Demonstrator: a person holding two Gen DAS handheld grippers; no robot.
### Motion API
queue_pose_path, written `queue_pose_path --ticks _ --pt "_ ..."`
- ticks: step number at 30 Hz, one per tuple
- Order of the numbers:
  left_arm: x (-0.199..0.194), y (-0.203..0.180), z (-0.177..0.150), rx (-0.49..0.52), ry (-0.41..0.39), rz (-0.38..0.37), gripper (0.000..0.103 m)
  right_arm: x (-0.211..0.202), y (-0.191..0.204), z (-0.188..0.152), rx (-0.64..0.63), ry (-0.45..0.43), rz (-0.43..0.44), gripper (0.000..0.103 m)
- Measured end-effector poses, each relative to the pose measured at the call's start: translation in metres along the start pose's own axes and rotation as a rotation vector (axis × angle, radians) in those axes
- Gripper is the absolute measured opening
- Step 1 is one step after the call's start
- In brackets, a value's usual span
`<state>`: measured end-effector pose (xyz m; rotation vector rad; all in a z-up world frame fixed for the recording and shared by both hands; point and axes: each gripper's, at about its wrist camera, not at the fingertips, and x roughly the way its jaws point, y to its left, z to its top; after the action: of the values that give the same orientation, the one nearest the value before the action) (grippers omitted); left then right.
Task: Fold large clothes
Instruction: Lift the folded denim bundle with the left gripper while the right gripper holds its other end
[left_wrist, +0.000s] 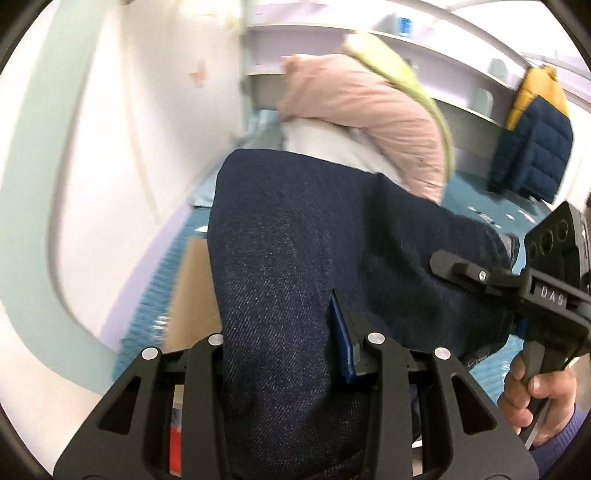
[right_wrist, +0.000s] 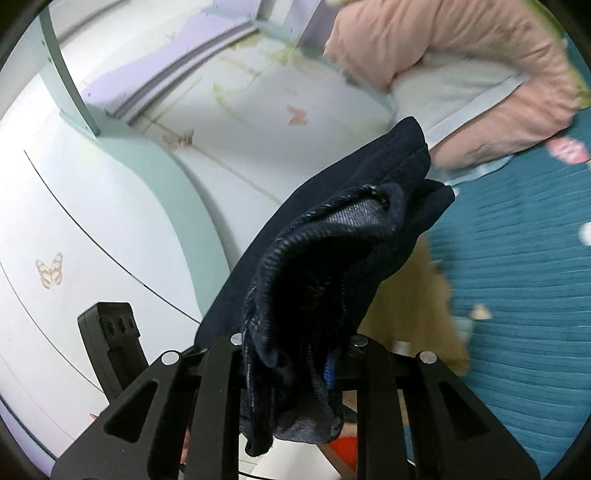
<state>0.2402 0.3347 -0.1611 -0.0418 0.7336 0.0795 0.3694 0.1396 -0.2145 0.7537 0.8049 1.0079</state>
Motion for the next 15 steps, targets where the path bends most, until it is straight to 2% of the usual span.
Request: queue_pose_path --ticks 2,4,6,8,9,10,12,13,15 --pt "0.008 0.026 -0.006 -0.007 0.016 0.018 0.035 0.024 -0.001 -0.011 0.010 0.030 -0.011 0.018" --pt "0.024 0.050 -0.018 -0.031 0.042 0.006 0.036 0.047 -0.016 -0.027 0.036 0.060 -0.043 0.018" --pt "0.047 0.071 -0.037 -0.093 0.090 0.000 0.039 0.064 -0.032 -0.039 0.059 0.103 -0.114 0.020" --pt "0.072 0.091 -0.058 -0.156 0.127 0.003 0.049 0.076 -0.058 -0.055 0.097 0.166 -0.185 0.024" --pt "0.082 0.097 -0.069 -0.187 0.146 0.013 0.053 0.077 -0.069 -0.065 0.104 0.183 -0.227 0.033" --pt "0.089 0.100 -0.073 -0.206 0.155 0.014 0.057 0.076 -0.075 -0.072 0.104 0.194 -0.252 0.036" --pt "0.091 0.101 -0.083 -0.216 0.152 0.008 0.068 0.071 -0.081 -0.080 0.100 0.188 -0.262 0.038" --pt "0.089 0.099 -0.085 -0.208 0.146 0.021 0.077 0.068 -0.082 -0.082 0.100 0.179 -0.275 0.040" --pt "0.082 0.097 -0.088 -0.199 0.128 0.034 0.081 0.054 -0.083 -0.086 0.094 0.138 -0.333 0.052"
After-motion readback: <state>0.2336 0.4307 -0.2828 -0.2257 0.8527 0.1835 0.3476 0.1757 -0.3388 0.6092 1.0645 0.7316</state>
